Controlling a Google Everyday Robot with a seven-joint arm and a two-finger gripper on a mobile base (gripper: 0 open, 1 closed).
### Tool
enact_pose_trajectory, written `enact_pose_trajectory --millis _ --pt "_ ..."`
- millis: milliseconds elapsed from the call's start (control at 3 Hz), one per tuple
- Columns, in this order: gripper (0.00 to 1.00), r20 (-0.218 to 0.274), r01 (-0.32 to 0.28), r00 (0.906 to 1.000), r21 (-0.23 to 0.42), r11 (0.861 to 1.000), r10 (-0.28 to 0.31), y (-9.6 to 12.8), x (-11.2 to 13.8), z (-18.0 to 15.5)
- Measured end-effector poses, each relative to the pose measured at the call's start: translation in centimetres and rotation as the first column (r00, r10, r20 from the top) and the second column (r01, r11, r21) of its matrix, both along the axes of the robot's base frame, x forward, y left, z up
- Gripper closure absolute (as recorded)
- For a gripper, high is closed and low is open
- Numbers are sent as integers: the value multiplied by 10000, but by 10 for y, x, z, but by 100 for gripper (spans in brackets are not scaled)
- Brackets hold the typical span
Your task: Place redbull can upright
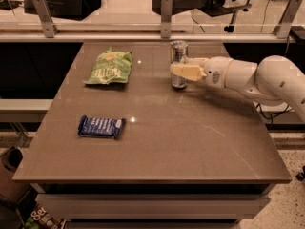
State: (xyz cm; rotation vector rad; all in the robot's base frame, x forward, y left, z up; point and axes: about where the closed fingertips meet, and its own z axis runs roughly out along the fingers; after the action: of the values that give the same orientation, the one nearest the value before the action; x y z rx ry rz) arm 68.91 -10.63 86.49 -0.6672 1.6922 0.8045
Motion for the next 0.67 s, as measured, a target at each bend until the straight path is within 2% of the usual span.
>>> enact_pose_trajectory --millis 667 --pt "100 -83 56 9999 -103 9999 -57 0 -1 -1"
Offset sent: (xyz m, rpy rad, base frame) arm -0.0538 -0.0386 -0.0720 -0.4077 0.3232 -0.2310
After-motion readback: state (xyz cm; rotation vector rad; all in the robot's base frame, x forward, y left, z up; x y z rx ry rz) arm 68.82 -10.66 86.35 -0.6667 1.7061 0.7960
